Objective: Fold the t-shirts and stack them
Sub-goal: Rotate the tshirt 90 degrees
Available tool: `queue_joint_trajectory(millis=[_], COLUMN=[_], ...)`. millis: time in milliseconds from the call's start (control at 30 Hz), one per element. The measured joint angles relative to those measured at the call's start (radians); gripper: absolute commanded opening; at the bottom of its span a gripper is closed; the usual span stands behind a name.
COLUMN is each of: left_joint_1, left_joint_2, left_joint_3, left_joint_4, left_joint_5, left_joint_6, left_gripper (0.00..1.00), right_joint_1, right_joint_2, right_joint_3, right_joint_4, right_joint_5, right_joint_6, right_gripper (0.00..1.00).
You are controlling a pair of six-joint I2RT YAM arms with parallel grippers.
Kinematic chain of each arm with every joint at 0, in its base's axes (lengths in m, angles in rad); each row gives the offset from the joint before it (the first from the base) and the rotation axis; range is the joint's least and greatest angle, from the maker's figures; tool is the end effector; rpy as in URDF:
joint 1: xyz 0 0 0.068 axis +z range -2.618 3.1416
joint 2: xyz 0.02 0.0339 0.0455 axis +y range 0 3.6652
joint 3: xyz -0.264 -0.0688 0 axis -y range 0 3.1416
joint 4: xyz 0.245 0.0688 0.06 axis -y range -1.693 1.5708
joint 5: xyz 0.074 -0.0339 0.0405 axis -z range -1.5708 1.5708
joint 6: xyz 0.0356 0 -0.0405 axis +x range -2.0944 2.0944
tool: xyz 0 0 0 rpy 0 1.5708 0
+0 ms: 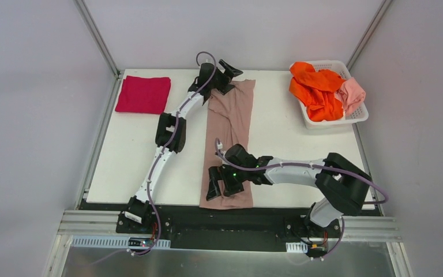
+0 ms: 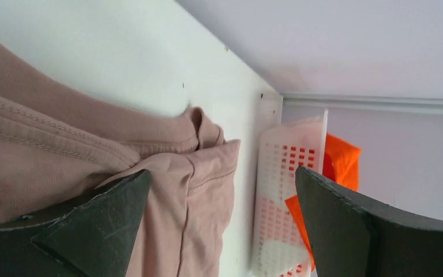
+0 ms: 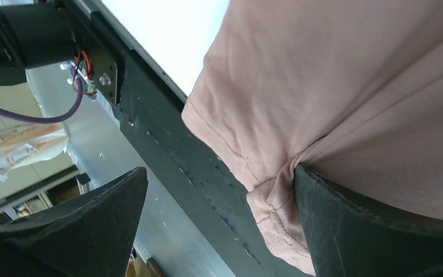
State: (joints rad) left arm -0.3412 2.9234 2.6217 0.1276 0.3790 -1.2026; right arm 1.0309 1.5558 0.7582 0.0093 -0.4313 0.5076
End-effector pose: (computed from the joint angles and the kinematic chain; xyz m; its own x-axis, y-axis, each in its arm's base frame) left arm 0.5939 -0.2249 0.1366 -0.6692 -0.6822 -0.2947 0.0832 0.3253 -0.9419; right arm 0.1441 0.2693 0.1686 -0.7710 -0.4275 -0.4720 -0.6362 0.4828 0.6018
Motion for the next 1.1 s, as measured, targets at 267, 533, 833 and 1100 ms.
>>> queue_joint_trajectory(millis=[267,533,833,1100], left_joint_1=[0.003,0.014,0.027,0.035], left_joint_2=[0.008,0.003,-0.056,-0.280], left_joint_3=[0.001,-0.016,-0.072,-0.176], left_joint_4=[0.058,0.071,0.031,-0.086], left_joint_5=[-0.161,-0.200,-0.122,-0.024], left_joint_6=[-0.008,0.025,0.126,0.244], left_gripper=[1.00,1.00,1.00,1.00], right_joint_1=[0.075,0.189,0.111,0.092], right_joint_2=[0.048,-0.066,-0.275,-0.467], right_joint_3=[0.060,0.043,0.035,0.028], right_joint_4=[-0.037,-0.123,-0.165,-0.184], right_joint_5=[-0.015,0.058,0.284,0.352], right_joint_6=[-0.024,-0.034,-0.019,-0.023], right_gripper=[1.00,0.99,0.99,0.99])
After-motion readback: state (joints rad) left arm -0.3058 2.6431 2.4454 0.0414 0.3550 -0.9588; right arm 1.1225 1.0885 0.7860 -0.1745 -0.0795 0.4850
